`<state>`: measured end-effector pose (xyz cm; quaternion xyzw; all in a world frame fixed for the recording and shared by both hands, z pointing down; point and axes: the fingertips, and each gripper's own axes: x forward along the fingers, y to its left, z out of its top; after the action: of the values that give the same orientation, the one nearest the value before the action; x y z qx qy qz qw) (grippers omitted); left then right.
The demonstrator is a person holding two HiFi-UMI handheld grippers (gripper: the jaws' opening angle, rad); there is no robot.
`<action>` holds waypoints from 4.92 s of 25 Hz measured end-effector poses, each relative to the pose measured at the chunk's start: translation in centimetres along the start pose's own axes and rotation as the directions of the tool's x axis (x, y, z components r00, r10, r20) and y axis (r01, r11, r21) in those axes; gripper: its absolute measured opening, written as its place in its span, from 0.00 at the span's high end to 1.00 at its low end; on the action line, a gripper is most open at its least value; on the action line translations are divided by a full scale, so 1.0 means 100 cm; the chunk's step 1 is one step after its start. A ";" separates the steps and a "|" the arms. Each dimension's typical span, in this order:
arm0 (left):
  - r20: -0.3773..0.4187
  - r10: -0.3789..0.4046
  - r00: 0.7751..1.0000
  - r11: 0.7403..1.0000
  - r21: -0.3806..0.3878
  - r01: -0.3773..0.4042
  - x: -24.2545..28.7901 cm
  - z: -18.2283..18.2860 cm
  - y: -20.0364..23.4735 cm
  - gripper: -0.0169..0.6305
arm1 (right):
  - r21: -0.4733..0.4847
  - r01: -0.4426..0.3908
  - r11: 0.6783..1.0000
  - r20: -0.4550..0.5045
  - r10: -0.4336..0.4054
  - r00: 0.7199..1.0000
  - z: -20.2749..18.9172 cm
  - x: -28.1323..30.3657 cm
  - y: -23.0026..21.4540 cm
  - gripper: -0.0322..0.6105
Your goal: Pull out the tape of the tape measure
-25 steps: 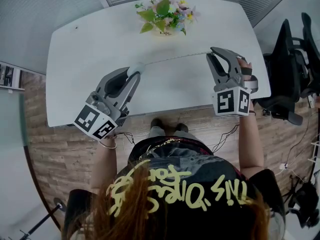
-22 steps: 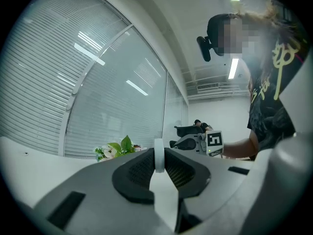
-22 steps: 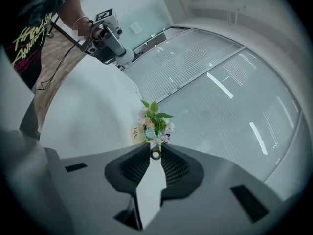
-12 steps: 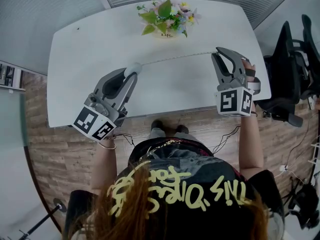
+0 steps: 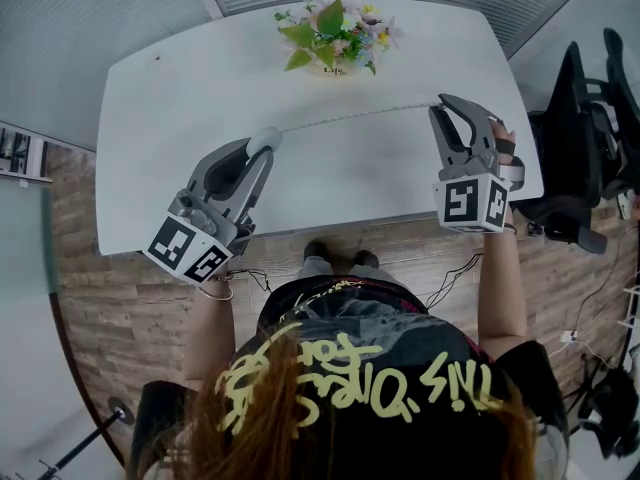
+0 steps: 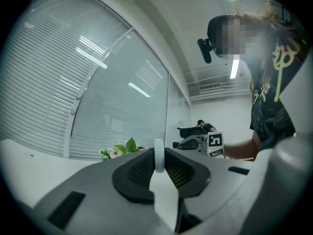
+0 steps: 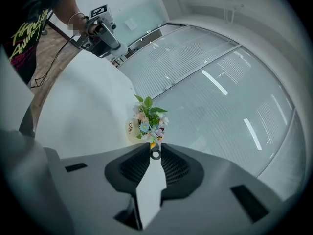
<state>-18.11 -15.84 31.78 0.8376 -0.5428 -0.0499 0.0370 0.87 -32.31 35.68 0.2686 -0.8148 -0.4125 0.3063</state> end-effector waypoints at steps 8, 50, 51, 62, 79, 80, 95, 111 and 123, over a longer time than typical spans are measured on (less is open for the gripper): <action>0.008 0.013 1.000 1.000 0.002 -0.013 -0.004 0.002 0.004 0.88 | -0.006 0.030 1.000 -0.016 -0.030 0.999 -0.009 0.000 -0.011 0.84; 0.016 0.061 0.998 0.998 0.033 -0.061 -0.020 0.009 0.001 0.88 | 0.013 0.091 0.996 -0.024 -0.090 0.996 -0.024 -0.007 -0.031 0.84; 0.017 0.062 0.998 0.997 0.033 -0.063 -0.021 0.009 0.001 0.88 | 0.013 0.091 0.996 -0.023 -0.091 0.996 -0.023 -0.007 -0.030 0.84; 0.026 0.069 0.997 0.997 0.020 -0.069 -0.021 0.011 0.005 0.88 | 0.026 0.094 0.995 -0.016 -0.093 0.995 -0.021 -0.003 -0.030 0.84; 0.023 -0.002 1.000 0.999 -0.042 0.003 -0.004 0.009 -0.004 0.88 | 0.105 0.065 0.992 0.059 -0.072 0.996 0.011 -0.005 -0.025 0.84; 0.023 -0.005 1.000 0.999 -0.041 0.006 -0.002 0.009 -0.005 0.88 | 0.110 0.065 0.992 0.064 -0.073 0.995 0.013 -0.005 -0.026 0.84; 0.034 -0.040 0.999 0.998 -0.040 0.042 0.013 0.015 -0.004 0.88 | 0.107 0.075 0.991 0.085 -0.084 0.993 0.027 -0.001 -0.033 0.84; 0.035 -0.073 0.997 0.996 -0.050 0.074 0.017 0.019 -0.009 0.88 | 0.089 0.076 0.993 0.118 -0.086 0.989 0.050 0.000 -0.030 0.84; 0.038 -0.089 0.995 0.994 -0.064 0.091 0.020 0.018 -0.006 0.88 | 0.075 0.055 0.996 0.158 -0.067 0.985 0.073 0.007 -0.021 0.84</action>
<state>-16.94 -17.43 29.80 0.8585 -0.5031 -0.0837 0.0526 -4.47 -30.17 30.69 0.2700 -0.8421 -0.4131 0.2175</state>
